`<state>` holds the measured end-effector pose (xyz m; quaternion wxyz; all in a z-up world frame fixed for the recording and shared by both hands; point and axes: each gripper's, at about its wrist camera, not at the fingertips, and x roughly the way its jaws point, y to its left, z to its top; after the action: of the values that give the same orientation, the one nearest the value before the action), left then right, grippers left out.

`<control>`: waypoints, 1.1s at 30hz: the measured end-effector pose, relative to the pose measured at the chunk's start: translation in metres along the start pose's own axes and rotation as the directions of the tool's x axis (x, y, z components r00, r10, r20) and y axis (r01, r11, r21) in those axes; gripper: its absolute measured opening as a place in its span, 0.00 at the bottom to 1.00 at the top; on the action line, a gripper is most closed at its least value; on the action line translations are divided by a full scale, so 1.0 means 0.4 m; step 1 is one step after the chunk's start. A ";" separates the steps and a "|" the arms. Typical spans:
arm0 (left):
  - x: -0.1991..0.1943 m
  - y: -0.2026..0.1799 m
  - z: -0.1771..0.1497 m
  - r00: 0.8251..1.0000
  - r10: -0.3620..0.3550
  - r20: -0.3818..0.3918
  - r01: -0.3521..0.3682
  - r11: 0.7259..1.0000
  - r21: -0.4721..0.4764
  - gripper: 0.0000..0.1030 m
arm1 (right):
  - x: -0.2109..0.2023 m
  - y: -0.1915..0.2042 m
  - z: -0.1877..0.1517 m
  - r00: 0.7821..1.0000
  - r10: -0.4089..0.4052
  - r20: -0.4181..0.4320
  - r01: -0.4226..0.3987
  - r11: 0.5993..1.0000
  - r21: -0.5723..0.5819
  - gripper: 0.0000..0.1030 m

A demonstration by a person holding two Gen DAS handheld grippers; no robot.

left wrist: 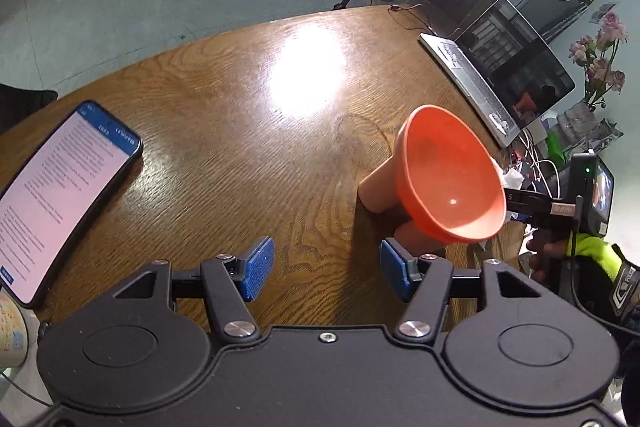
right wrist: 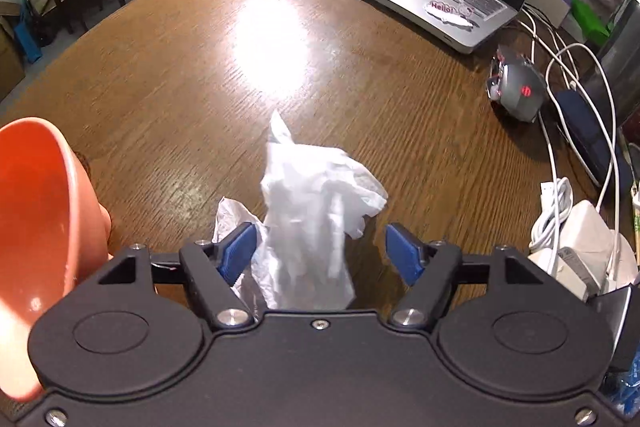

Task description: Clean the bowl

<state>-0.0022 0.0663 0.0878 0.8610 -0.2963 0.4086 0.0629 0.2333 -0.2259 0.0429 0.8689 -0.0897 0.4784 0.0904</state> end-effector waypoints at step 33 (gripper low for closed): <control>-0.234 -0.271 -0.066 0.983 0.060 0.174 -0.141 0.854 0.501 0.69 | -0.761 0.173 -0.390 0.934 -0.080 0.349 0.061 0.996 0.064 0.81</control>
<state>-0.0433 -0.0244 0.1938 0.9326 -0.0300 0.3590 0.0198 -0.0708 -0.2184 0.2141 0.9449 -0.0666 0.3145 0.0612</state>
